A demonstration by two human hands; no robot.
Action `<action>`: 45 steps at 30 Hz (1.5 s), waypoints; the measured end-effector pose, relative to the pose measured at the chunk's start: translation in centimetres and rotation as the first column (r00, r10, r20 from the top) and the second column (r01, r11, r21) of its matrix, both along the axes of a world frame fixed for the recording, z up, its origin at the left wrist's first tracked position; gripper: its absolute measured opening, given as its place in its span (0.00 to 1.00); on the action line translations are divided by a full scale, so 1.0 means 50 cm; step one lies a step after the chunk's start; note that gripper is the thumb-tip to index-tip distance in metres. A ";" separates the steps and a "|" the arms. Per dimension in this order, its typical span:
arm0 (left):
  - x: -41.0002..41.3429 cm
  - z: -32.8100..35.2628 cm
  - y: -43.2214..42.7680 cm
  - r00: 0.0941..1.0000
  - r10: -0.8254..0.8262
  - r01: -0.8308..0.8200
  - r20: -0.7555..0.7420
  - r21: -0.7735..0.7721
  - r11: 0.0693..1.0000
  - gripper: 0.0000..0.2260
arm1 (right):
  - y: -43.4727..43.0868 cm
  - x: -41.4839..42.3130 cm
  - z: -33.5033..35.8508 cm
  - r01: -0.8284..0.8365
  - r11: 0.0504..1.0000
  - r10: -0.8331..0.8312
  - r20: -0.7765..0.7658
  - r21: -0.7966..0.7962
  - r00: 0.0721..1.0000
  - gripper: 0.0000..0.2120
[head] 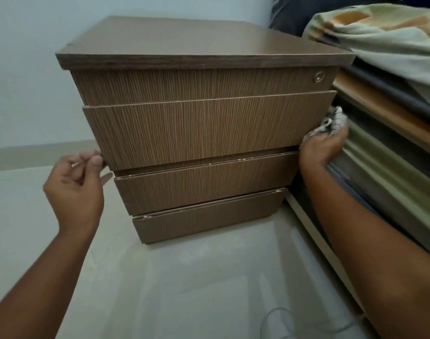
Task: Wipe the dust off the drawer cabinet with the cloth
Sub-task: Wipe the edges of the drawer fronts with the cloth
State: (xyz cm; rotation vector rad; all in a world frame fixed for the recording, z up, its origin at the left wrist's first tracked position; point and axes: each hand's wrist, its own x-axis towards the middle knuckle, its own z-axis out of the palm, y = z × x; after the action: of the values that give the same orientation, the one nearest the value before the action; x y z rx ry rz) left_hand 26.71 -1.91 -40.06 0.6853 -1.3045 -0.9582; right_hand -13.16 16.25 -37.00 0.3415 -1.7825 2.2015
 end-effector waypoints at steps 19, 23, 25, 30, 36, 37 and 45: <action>0.013 -0.080 0.085 0.929 0.089 -0.062 0.360 -0.084 0.994 0.08 | -0.094 0.347 0.032 -0.341 0.933 0.340 -0.591 0.115 0.731 0.32; 0.023 -0.094 0.108 0.945 0.067 -0.040 0.320 -0.091 0.995 0.12 | -0.141 0.461 0.010 -0.454 0.854 0.507 -0.598 0.254 0.621 0.28; 0.021 -0.093 0.113 0.957 0.058 -0.045 0.286 -0.053 0.998 0.14 | -0.158 0.510 -0.012 -0.491 0.788 0.610 -0.585 0.372 0.535 0.25; 0.022 -0.098 0.107 0.896 0.159 -0.129 0.415 -0.100 0.987 0.11 | -0.177 0.562 -0.074 -0.160 0.664 0.738 -0.606 0.730 0.298 0.23; 0.026 -0.106 0.101 0.880 0.169 -0.105 0.445 -0.165 0.981 0.10 | -0.174 0.562 -0.095 -0.014 0.620 0.741 -0.580 0.784 0.338 0.21; 0.027 -0.110 0.099 0.880 0.170 -0.101 0.443 -0.174 0.980 0.07 | -0.171 0.557 -0.097 -0.002 0.625 0.730 -0.584 0.781 0.354 0.20; 0.010 -0.135 0.105 0.915 0.138 -0.064 0.379 -0.203 0.977 0.16 | -0.102 0.416 -0.121 0.167 0.705 0.573 -0.693 0.689 0.437 0.21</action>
State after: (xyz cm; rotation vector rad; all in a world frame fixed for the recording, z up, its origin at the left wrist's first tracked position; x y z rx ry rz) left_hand 27.20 3.35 -46.82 0.8170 -1.6699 -0.6196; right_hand 7.65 11.16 -43.07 1.6505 -1.7657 0.8591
